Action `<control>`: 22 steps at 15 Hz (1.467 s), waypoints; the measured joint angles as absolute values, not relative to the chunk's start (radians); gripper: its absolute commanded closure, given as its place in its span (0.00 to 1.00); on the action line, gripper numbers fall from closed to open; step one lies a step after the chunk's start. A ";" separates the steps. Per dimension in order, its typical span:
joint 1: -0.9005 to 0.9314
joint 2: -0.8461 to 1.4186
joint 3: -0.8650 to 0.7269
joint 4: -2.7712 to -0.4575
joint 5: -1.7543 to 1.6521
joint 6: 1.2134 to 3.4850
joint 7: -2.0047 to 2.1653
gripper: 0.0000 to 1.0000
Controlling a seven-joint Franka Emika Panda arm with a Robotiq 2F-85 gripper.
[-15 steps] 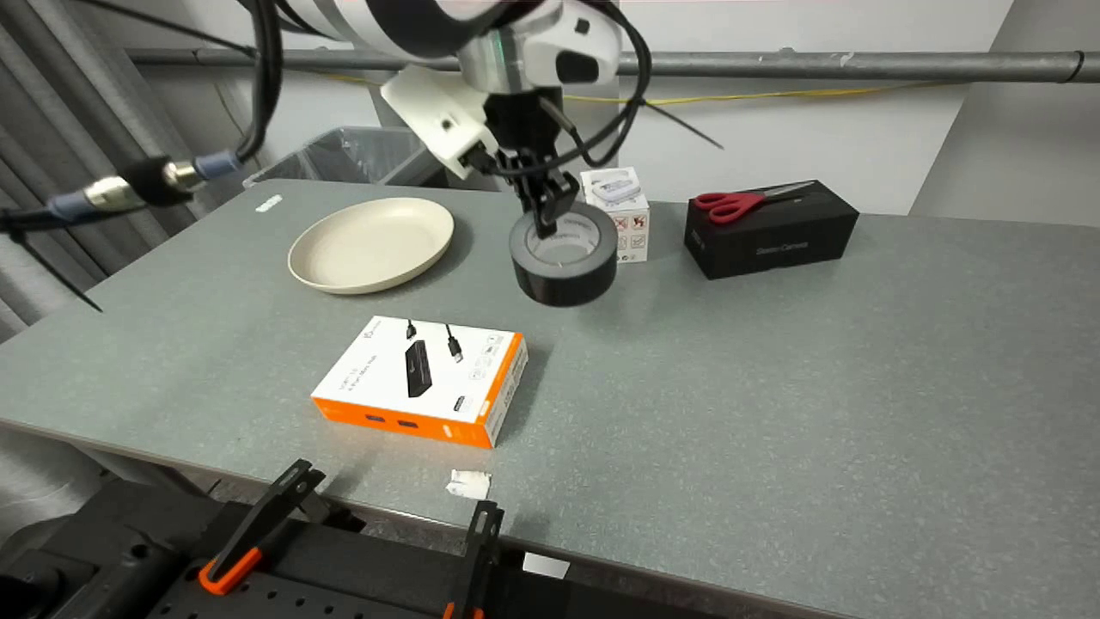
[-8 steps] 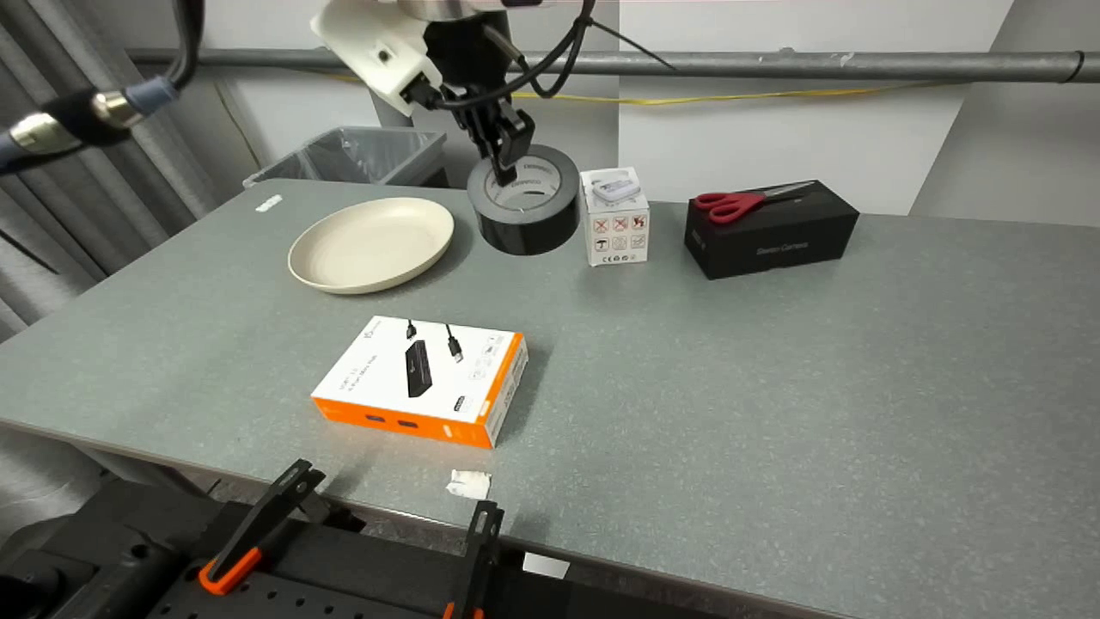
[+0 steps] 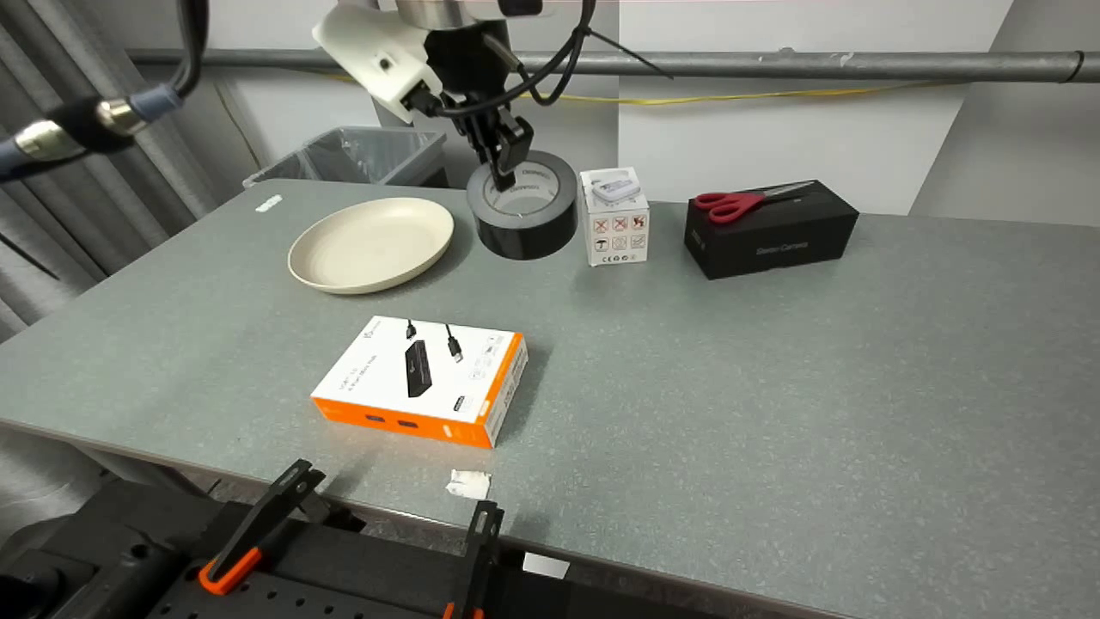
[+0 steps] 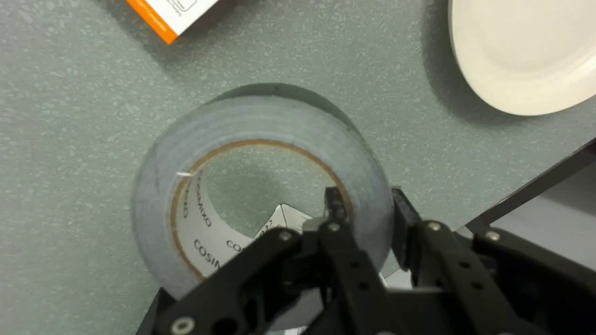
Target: Move the black tape to the white plate
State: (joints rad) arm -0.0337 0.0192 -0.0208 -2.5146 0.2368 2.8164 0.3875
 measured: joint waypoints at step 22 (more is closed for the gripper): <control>0.161 0.617 0.196 -1.962 0.250 2.867 0.234 0.94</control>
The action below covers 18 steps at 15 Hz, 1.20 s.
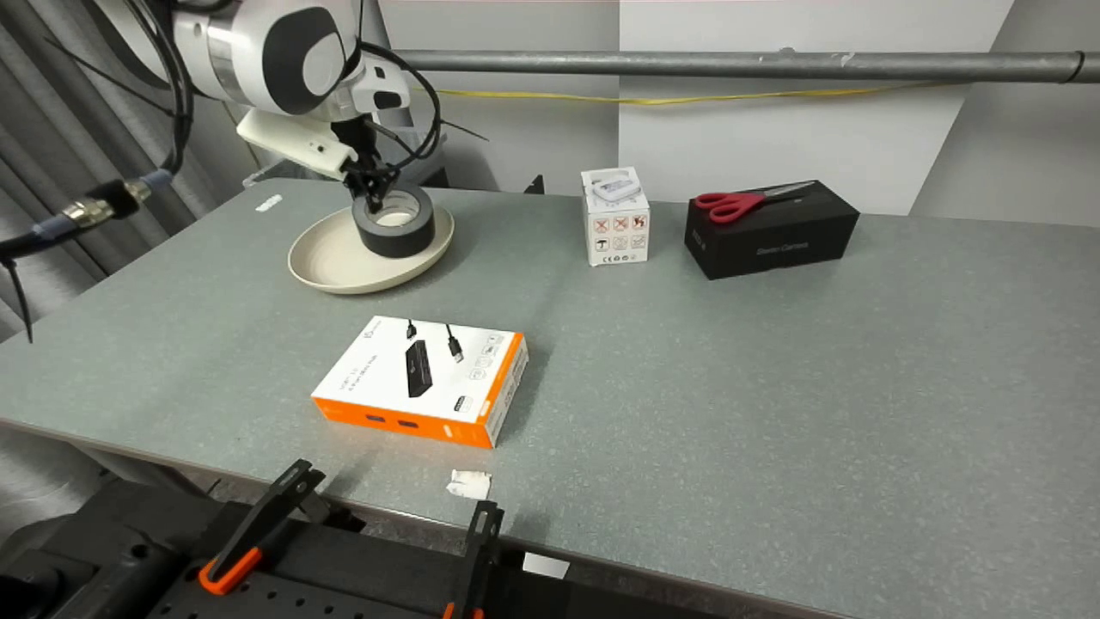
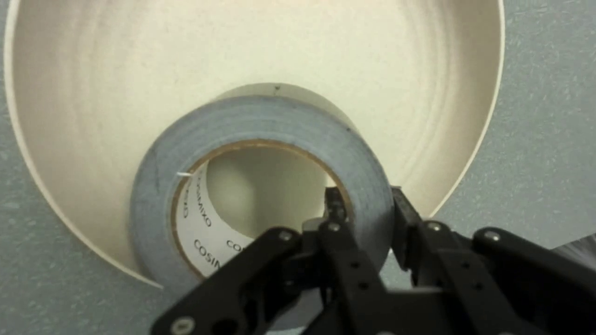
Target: Move the black tape to the white plate
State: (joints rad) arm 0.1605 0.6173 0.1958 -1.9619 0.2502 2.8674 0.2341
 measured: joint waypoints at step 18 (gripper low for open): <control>0.187 0.644 0.205 -1.902 0.226 2.845 0.224 0.00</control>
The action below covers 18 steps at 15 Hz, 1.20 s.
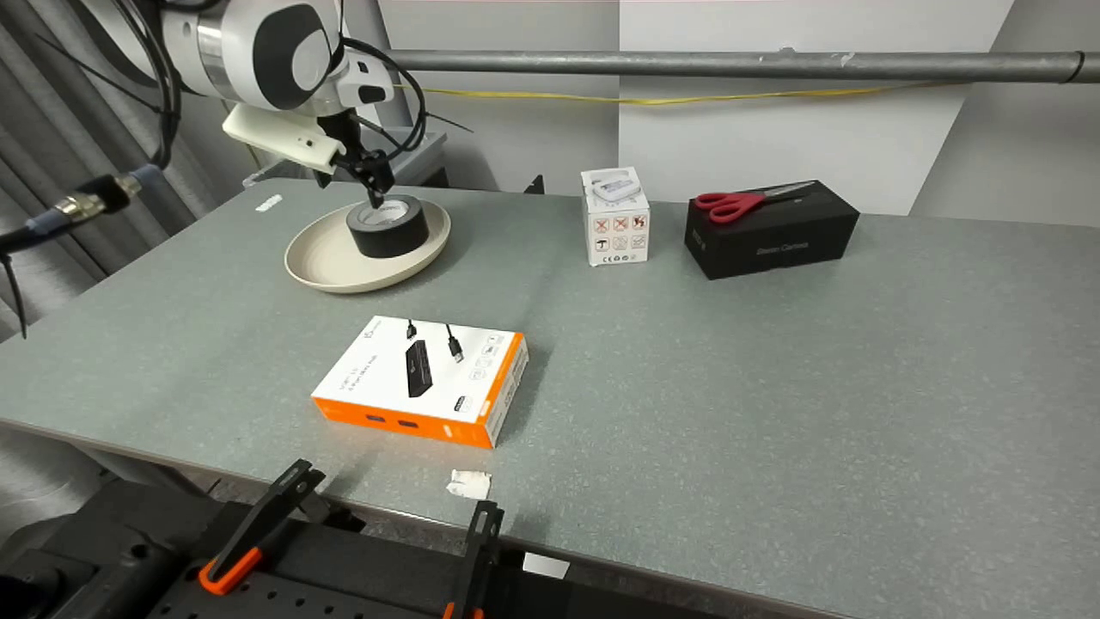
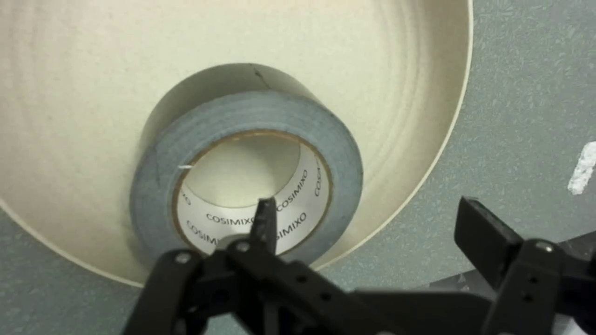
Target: Move the black tape to the white plate
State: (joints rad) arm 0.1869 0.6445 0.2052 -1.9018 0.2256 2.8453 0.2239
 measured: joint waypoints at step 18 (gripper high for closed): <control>0.177 0.642 0.216 -1.891 0.226 2.804 0.217 0.00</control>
